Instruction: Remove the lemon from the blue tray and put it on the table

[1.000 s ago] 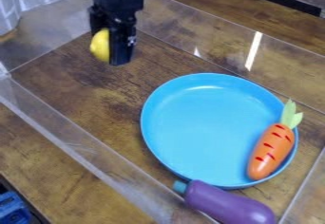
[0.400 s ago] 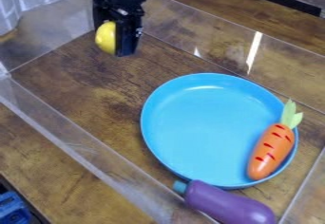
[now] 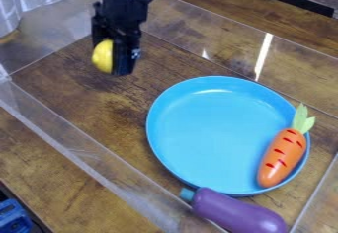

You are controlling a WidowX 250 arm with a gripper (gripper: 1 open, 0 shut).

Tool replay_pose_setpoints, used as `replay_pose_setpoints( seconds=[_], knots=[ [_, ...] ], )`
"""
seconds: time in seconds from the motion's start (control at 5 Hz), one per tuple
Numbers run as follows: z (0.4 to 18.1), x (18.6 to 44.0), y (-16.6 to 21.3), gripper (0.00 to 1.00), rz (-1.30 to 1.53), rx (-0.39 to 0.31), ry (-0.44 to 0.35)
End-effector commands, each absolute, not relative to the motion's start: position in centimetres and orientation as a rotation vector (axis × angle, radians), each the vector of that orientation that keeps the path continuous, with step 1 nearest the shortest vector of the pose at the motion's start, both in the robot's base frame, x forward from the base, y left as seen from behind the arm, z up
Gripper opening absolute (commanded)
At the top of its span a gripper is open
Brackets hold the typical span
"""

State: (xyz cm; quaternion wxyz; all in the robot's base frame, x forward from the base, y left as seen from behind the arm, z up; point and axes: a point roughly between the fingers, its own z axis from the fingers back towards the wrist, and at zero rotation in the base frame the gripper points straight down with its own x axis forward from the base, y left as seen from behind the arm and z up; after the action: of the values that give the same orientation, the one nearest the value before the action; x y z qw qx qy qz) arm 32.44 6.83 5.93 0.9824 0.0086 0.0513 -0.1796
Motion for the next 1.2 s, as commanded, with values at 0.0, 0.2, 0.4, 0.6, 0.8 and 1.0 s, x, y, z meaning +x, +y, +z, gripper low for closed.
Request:
replay_pose_setpoints(
  seconds=[0.0,0.2,0.4,0.6,0.8,1.0],
  knots=[
    [9.7,34.2,5.7,0.00,-0.419,0.066,0.021],
    [10.8,35.1,5.0,0.00,-0.464,0.078,0.016],
    [11.1,34.1,6.1,0.00,-0.449,0.096,0.033],
    [8.6,34.6,7.1,0.00,-0.471,0.096,0.044],
    [6.0,35.2,8.2,0.00,-0.494,0.096,0.059],
    [3.9,35.5,9.0,0.00,-0.490,0.092,0.063]
  ],
)
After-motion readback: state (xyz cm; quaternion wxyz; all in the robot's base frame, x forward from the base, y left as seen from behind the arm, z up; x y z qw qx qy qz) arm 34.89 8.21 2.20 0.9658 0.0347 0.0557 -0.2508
